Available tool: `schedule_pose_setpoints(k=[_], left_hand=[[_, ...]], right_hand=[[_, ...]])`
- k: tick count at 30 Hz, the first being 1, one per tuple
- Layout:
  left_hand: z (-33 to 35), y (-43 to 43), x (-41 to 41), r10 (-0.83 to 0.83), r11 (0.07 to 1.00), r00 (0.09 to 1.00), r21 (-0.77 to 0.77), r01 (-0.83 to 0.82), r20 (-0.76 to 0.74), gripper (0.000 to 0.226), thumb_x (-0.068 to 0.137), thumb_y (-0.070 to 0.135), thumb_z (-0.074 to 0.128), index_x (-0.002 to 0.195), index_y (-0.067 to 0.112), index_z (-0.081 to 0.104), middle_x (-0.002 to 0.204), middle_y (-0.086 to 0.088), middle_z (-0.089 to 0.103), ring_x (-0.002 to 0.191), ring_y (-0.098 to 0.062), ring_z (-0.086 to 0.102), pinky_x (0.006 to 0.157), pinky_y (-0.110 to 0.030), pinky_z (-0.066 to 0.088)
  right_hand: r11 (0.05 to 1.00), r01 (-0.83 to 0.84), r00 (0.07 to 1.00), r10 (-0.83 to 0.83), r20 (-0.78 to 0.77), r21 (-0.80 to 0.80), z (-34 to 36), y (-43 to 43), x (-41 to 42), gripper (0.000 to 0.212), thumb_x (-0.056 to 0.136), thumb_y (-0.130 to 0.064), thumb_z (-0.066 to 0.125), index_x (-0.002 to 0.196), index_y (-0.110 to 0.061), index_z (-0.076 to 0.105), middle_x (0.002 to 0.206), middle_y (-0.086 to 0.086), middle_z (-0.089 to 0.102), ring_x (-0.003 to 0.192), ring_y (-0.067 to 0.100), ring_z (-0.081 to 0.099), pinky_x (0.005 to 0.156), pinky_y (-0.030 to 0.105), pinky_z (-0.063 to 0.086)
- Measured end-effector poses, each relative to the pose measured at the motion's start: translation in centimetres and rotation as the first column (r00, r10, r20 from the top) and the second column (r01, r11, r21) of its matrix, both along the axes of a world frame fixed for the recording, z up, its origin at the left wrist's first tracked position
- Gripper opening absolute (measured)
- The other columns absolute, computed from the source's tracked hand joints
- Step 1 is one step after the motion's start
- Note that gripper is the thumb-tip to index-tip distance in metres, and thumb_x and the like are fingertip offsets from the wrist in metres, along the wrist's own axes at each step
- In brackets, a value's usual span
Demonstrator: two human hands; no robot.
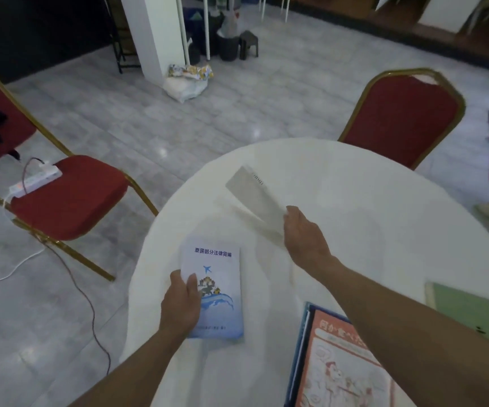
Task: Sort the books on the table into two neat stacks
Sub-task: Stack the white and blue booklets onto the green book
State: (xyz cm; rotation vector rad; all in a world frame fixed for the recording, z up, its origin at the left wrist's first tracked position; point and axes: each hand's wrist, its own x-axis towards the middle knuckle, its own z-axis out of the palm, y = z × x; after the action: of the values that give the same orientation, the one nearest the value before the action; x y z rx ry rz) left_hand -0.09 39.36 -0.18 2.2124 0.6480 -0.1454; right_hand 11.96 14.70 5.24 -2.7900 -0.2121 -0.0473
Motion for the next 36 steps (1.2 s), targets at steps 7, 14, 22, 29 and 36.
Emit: schedule_pose_setpoints(k=[7, 14, 22, 29, 36], left_hand=[[4.2, -6.9, 4.4, -0.152, 0.981, 0.978, -0.098, 0.166, 0.14, 0.029, 0.102, 0.038, 0.036, 0.108, 0.01, 0.044, 0.105, -0.016, 0.066, 0.099, -0.038, 0.063, 0.082, -0.042, 0.047], [5.4, -15.2, 5.4, -0.355, 0.923, 0.927, -0.112, 0.368, 0.12, 0.029, 0.102, 0.039, 0.035, 0.105, 0.012, 0.044, 0.104, -0.017, 0.066, 0.098, -0.038, 0.062, 0.082, -0.042, 0.046], [3.7, -23.0, 3.6, -0.468, 0.866, 0.878, -0.146, 0.478, 0.103, 0.032, 0.101, 0.039, 0.038, 0.103, 0.009, 0.046, 0.102, -0.02, 0.064, 0.096, -0.038, 0.062, 0.083, -0.043, 0.048], [2.6, -26.7, 3.3, -0.553, 0.819, 0.828, -0.12, 0.561, 0.095, 0.031, 0.102, 0.036, 0.04, 0.1, 0.006, 0.047, 0.093, -0.013, 0.061, 0.094, -0.036, 0.062, 0.077, -0.038, 0.043], [2.3, -28.7, 3.4, -0.586, 0.802, 0.808, -0.098, 0.589, 0.06, 0.032, 0.102, 0.037, 0.039, 0.106, 0.007, 0.048, 0.098, -0.013, 0.06, 0.093, -0.034, 0.06, 0.077, -0.037, 0.041]], right_hand=[[0.709, 0.548, 0.826, -0.541, -0.156, 0.443, 2.6, -8.2, -4.2, 0.027, 0.108, -0.025, 0.028, 0.113, -0.01, 0.049, 0.082, 0.001, 0.056, 0.082, 0.03, 0.058, 0.067, 0.033, 0.037], [0.305, 0.813, 0.459, -0.859, -0.224, 0.496, 0.9, -17.8, -11.6, 0.035, 0.108, -0.024, 0.027, 0.113, 0.0, 0.051, 0.095, 0.018, 0.062, 0.087, 0.037, 0.061, 0.072, 0.038, 0.044], [-0.201, 0.812, 0.018, -0.93, -0.367, 0.548, -1.3, -24.6, -18.6, 0.033, 0.108, -0.014, 0.03, 0.118, 0.012, 0.048, 0.117, 0.035, 0.06, 0.106, 0.047, 0.061, 0.084, 0.041, 0.045], [-0.449, 0.788, -0.102, -0.769, -0.631, 0.42, -4.1, -27.5, -19.4, 0.041, 0.103, -0.007, 0.039, 0.141, 0.008, 0.034, 0.139, 0.033, 0.05, 0.122, 0.046, 0.056, 0.1, 0.045, 0.046], [0.299, 0.949, 0.316, -0.88, -0.354, 0.103, -4.5, -28.6, -20.5, 0.097, 0.088, -0.051, 0.063, 0.16, -0.025, 0.004, 0.163, 0.016, 0.003, 0.149, 0.036, 0.012, 0.118, 0.047, 0.025]])
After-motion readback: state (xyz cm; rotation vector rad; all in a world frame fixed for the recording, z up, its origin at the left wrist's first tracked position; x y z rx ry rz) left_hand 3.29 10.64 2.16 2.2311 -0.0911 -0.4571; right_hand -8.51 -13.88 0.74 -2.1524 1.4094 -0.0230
